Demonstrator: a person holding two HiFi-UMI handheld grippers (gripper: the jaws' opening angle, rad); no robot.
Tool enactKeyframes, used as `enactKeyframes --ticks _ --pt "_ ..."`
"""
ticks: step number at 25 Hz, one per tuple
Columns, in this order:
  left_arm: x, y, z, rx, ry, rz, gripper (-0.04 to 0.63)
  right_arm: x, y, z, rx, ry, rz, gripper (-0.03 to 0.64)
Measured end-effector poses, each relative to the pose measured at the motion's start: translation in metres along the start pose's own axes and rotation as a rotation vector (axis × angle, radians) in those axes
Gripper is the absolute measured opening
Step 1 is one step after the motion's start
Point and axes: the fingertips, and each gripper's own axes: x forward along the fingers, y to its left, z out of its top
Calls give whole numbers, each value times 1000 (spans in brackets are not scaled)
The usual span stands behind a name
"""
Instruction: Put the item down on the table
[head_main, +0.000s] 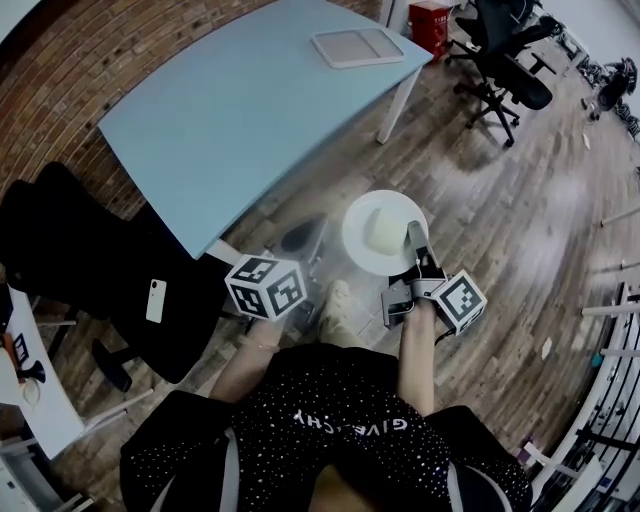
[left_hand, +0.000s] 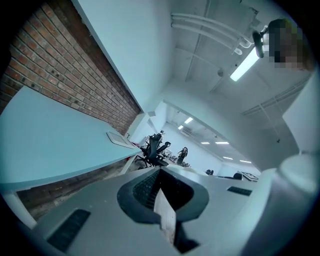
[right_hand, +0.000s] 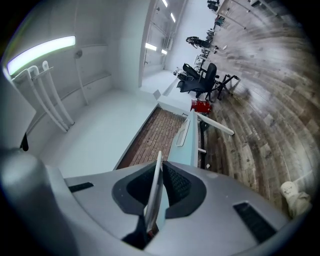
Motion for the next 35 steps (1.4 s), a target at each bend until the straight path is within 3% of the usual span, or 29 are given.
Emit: enactKeyframes --ticks 8,15,29,35 --pt "91 28 43 5 -42 49 9 100 -7 62 -5 56 45 28" --pt "161 50 56 -9 -62 71 9 159 -32 104 -5 84 49 28" --pt "214 55 59 5 -52 76 10 183 -55 132 33 75 48 28" --pt "258 62 60 7 -37 66 9 204 -77 164 47 40 22 28"
